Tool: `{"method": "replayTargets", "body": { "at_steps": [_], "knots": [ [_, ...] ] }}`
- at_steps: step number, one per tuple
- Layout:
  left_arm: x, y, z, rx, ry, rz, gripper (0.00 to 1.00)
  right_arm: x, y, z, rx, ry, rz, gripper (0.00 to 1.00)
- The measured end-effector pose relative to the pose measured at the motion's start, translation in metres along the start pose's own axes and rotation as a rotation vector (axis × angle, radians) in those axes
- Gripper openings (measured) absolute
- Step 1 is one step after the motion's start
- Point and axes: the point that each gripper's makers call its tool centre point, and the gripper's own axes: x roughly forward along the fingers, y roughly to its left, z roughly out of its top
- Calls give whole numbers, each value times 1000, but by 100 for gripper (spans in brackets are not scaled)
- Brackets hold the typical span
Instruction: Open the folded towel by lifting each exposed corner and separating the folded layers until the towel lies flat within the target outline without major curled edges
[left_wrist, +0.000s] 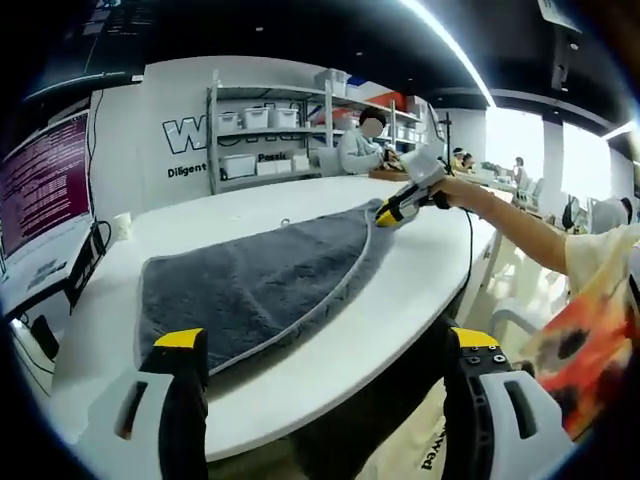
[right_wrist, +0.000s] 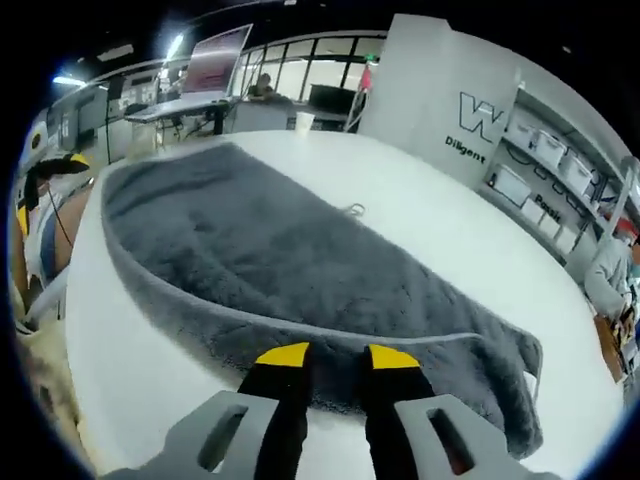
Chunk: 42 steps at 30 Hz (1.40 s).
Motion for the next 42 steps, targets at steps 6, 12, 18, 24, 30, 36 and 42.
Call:
{"method": "replayTargets", "body": {
  "at_steps": [6, 12, 18, 24, 30, 36, 42],
  "knots": [
    [-4, 5, 1, -9, -9, 18, 96, 0, 2, -7, 28, -20, 8, 0],
    [-5, 7, 2, -16, -17, 25, 95, -6, 7, -8, 17, -47, -17, 0],
    [-3, 2, 2, -8, -10, 7, 95, -18, 10, -10, 10, -96, -64, 0],
    [-6, 3, 3, -6, -14, 10, 95, -37, 16, -12, 6, -145, -108, 0],
    [-7, 4, 3, -7, -14, 14, 95, -53, 23, -13, 16, -186, -128, 0],
    [-5, -1, 4, 0, -8, 2, 95, -67, 33, -21, -38, -193, -180, 0],
    [-5, -2, 2, 4, -2, -4, 95, -73, 44, -33, -63, -177, -181, 0]
  ]
}}
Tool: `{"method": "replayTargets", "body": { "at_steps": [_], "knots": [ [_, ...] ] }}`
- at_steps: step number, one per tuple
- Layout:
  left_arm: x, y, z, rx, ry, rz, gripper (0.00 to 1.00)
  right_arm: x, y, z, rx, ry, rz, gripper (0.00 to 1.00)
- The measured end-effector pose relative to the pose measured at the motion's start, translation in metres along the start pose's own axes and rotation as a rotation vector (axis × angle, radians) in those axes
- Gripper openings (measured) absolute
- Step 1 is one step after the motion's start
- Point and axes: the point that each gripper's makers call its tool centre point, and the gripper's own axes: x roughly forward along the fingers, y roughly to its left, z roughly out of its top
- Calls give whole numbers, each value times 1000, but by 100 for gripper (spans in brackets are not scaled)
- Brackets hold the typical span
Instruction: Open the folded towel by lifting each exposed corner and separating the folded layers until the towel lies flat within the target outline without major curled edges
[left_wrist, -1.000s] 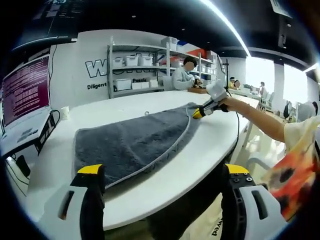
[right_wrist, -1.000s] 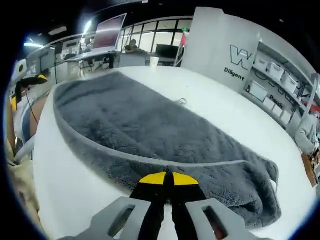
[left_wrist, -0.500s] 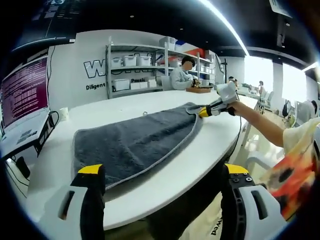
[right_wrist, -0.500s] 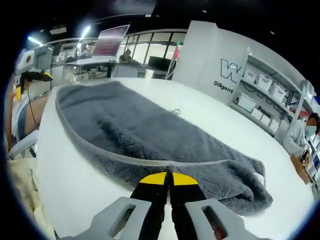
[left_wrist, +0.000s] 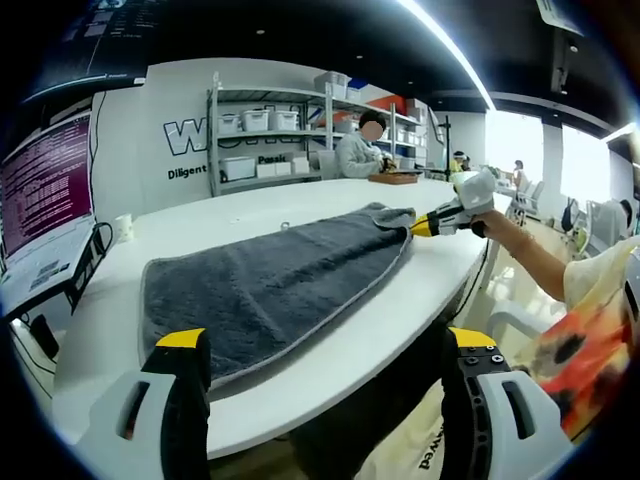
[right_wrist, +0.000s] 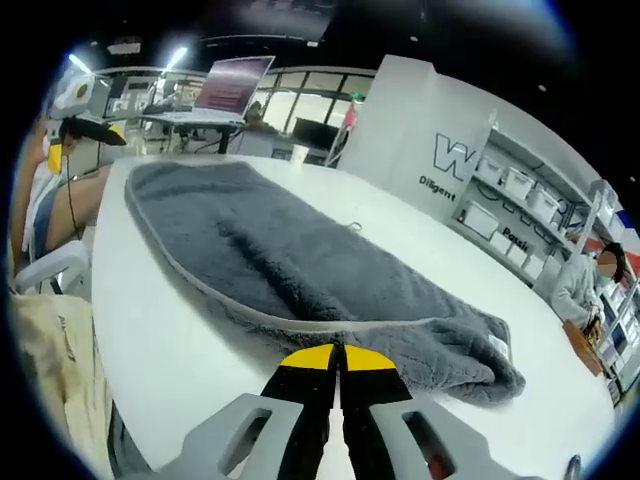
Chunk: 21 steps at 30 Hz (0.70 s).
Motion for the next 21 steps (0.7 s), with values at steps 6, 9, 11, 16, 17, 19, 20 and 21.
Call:
{"method": "replayTargets", "body": {
  "at_steps": [6, 9, 11, 16, 17, 19, 20, 21],
  "knots": [
    [1, -2, 0, -4, 0, -3, 95, -8, 3, -9, -19, 8, 2, 0],
    [2, -4, -1, -1, 6, -9, 95, -9, 7, -15, -28, 24, 13, 0],
    [2, -5, 0, -2, 5, -13, 95, -12, 8, -18, -33, 28, 15, 0],
    [4, -7, -2, -1, 13, -19, 95, -18, 12, -23, -34, 32, 25, 0],
    [4, -7, -2, -1, 14, -20, 95, -18, 13, -24, -37, 35, 28, 0],
    [4, -7, -2, -3, 15, -22, 95, -20, 15, -26, -37, 41, 36, 0],
    [4, -7, -2, -4, 14, -23, 95, -21, 16, -26, -37, 43, 43, 0],
    [4, -7, -2, -5, 14, -24, 94, -22, 19, -27, -39, 44, 51, 0]
  ]
}}
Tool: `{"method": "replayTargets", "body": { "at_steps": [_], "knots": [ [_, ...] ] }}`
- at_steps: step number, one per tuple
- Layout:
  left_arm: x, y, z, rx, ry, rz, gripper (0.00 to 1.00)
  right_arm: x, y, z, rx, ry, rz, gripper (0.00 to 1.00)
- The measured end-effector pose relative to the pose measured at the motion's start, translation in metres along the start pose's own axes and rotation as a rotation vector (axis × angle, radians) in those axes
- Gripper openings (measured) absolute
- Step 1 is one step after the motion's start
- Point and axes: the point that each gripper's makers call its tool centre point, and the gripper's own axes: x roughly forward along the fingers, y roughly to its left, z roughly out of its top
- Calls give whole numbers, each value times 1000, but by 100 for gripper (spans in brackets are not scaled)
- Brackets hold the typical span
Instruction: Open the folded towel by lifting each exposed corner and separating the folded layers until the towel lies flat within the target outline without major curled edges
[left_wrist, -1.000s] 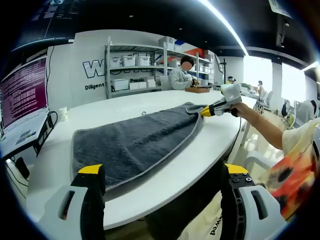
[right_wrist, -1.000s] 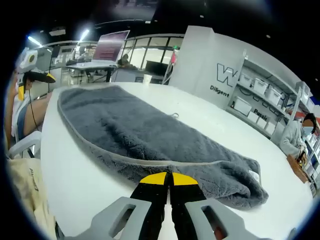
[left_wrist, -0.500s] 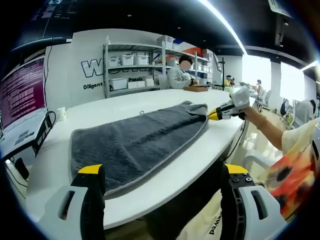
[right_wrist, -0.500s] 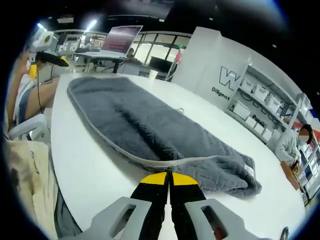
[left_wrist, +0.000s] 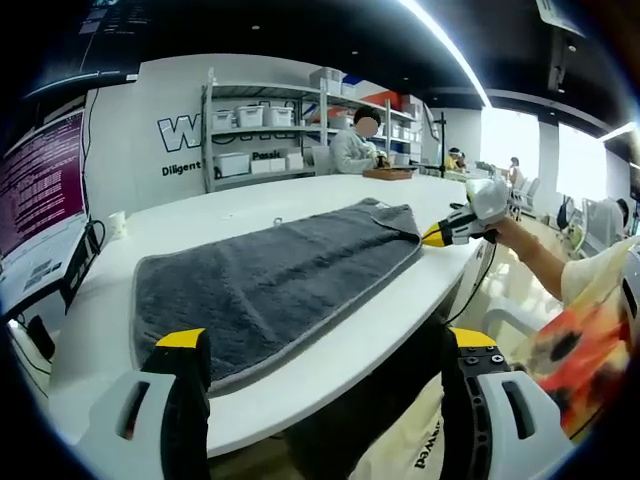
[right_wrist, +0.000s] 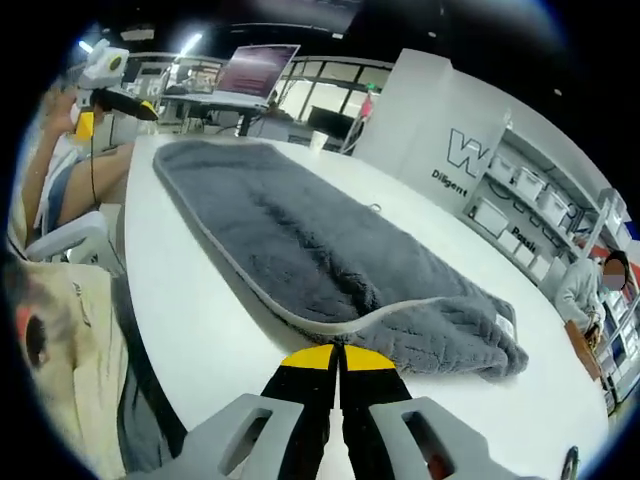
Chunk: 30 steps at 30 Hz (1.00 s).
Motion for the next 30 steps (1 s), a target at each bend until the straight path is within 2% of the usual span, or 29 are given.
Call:
{"method": "replayTargets", "body": {
  "at_steps": [2, 15, 22, 26, 30],
  "knots": [
    [0, 0, 0, 1, 1, -1, 94, -4, 6, -1, -17, 6, 6, 0],
    [0, 0, -2, 3, 10, -7, 94, -4, 11, -10, -40, 34, 15, 0],
    [0, -1, -1, 8, 7, -12, 94, -12, 12, 1, -52, 1, -4, 0],
    [0, -4, 1, 11, 1, -23, 95, -16, 18, 10, -61, -14, 12, 11],
    [0, -5, 0, 10, 3, -25, 95, -18, 35, 29, -78, -63, 64, 10]
  ]
}}
